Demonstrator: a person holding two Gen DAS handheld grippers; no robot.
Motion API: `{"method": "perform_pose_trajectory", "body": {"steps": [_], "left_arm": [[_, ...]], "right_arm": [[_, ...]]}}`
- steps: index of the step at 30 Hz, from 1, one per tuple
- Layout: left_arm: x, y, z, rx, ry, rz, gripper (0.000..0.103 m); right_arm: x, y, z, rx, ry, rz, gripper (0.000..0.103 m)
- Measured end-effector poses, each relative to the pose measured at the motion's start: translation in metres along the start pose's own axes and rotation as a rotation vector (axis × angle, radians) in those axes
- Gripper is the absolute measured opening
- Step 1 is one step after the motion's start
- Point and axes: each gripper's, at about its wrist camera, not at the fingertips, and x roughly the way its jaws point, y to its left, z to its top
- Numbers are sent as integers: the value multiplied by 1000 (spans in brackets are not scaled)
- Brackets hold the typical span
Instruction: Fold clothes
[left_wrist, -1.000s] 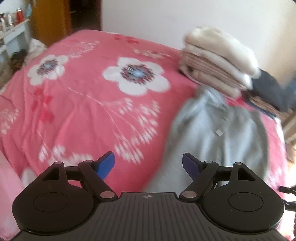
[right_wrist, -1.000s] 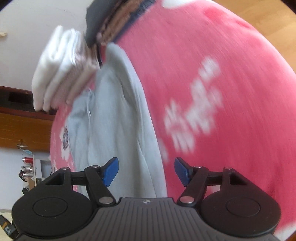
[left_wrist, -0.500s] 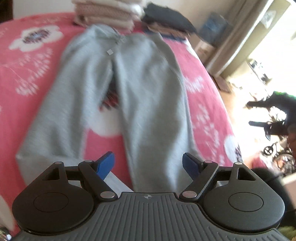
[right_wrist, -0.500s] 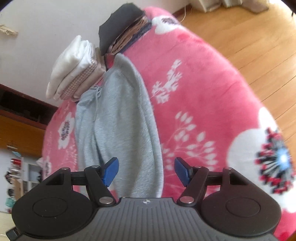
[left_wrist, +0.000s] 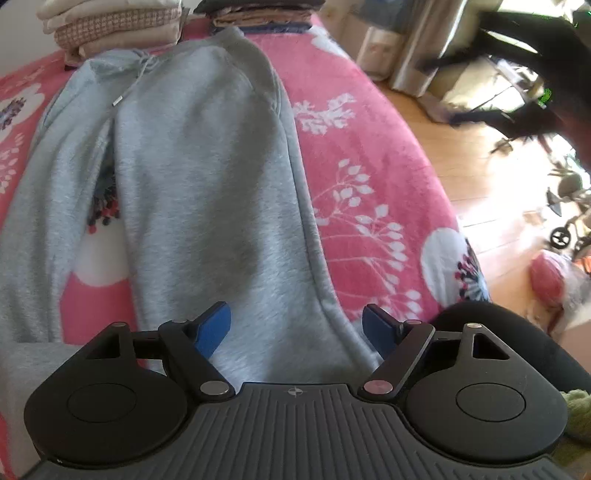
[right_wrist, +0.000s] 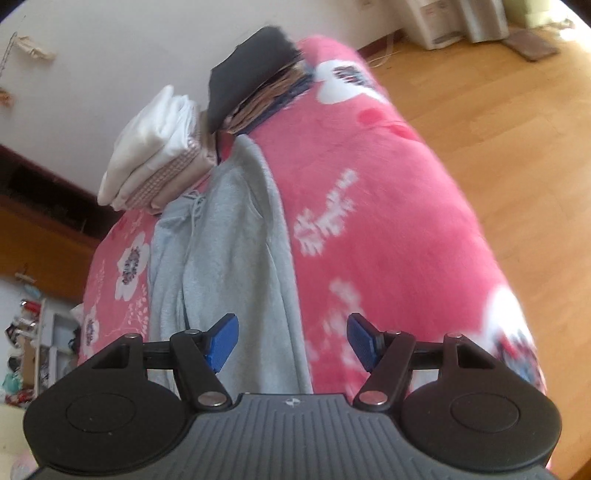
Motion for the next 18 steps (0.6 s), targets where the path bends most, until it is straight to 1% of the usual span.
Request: {"method": "perform_pose_trajectory", "body": {"steps": [2,3,4,5,6,8,9,10,11,14,15,16,18], "left_arm": [[16,-10,2,-22,28,12,68],[25,-15,3,-29,43,19,65],[35,-21,4,-17,57,27,59],[43,-27,4,6,63,42,56],[51,-33,4,29,71,56,56],[67,-40,1,64,106,77,51],[75,-42,-2,73,130,84,51],[82,-44,-5,80,149,90,51],[85,-45,-8,89,155,97,52],[86,-51,-14,128,148,113,55],[86,-52,-15,136,146,120,55],[86,-53,-16,144,144,127,53],[85,-55,-19,158,133,152,42]], "right_arm": [[35,-3,27,-8,26,34,67],[53,-4,40,-12,39,52,67],[73,-4,51,-22,54,67,66],[93,-3,60,-36,70,80,66],[112,-2,68,-53,83,90,64],[151,-1,81,-90,103,90,62],[166,-2,85,-96,109,84,59],[179,-3,88,-96,114,75,58],[193,-4,91,-96,119,67,57],[214,-10,93,-55,114,90,52],[218,-10,92,-52,113,96,45],[221,-10,91,-54,113,101,31],[223,-5,89,-92,121,98,10]]}}
